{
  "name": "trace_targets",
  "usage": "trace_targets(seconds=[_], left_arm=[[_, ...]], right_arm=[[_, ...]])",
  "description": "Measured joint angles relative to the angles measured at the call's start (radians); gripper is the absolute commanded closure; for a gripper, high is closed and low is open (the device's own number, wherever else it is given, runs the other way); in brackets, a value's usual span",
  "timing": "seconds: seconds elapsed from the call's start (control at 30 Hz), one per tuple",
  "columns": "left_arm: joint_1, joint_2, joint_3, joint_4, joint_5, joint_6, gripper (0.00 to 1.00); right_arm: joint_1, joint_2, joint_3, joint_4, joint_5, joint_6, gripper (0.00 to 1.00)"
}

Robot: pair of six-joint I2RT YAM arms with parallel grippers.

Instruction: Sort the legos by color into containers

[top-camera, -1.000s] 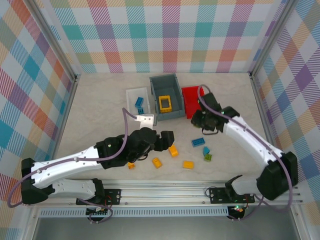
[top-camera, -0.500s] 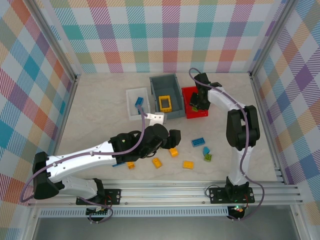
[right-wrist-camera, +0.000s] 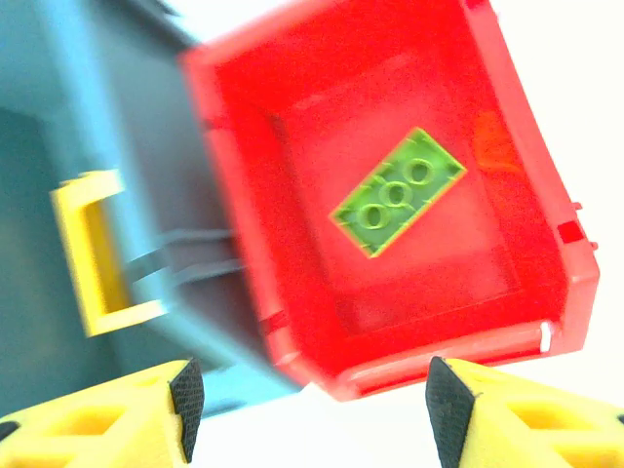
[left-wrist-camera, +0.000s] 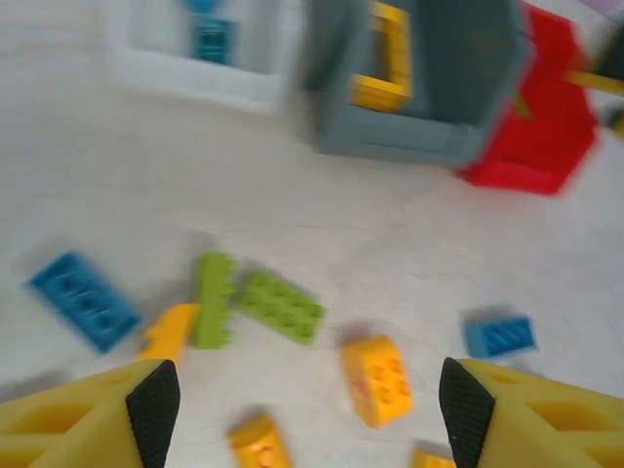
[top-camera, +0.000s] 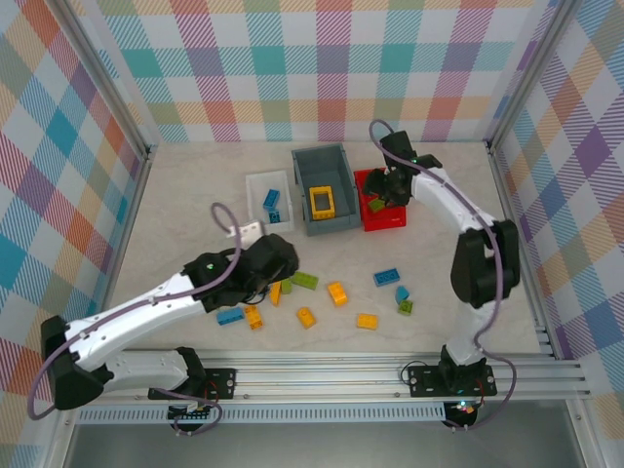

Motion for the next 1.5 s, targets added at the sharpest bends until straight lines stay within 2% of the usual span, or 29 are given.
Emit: trace_targets(seconds=[0.1, 0.27, 0.4, 0.6, 0.8, 0.97, 1.13, 1.3, 1.5], left_arm=[[0.059, -0.123, -0.128, -0.095, -0.005, -0.157, 0.28], [0.136, -0.294, -0.353, -0.169, 0.033, -0.395, 0.32], [0.186, -0.308, -0.447, -0.154, 0.086, -0.540, 0.33], [0.288, -0.241, -0.550, -0.023, 0.187, -0.703, 0.36], [0.350, -0.196, -0.594, 0.077, 0.236, -0.796, 0.38], [0.378, -0.150, -0.594, 0.141, 0.252, -0.829, 0.46], [0.383, -0.093, -0.608, 0.185, 0.278, -0.860, 0.59], [0.385, -0.087, -0.610, 0.214, 0.280, -0.880, 0.82], [0.385, -0.164, -0.591, 0.134, 0.249, -0.862, 0.89]], right_arm=[[0.107, -0.215, -0.137, 0.087, 0.007, -0.042, 0.29], [0.411, -0.515, -0.441, 0.269, -0.073, -0.151, 0.25], [0.587, -0.596, -0.632, 0.333, -0.168, -0.194, 0.22], [0.718, -0.619, -0.735, 0.362, -0.226, -0.182, 0.21], [0.766, -0.625, -0.738, 0.404, -0.225, -0.160, 0.22], [0.775, -0.618, -0.738, 0.408, -0.226, -0.148, 0.23], [0.780, -0.603, -0.738, 0.414, -0.225, -0.141, 0.23], [0.782, -0.603, -0.738, 0.414, -0.220, -0.129, 0.24], [0.782, -0.614, -0.738, 0.413, -0.171, -0.120, 0.25]])
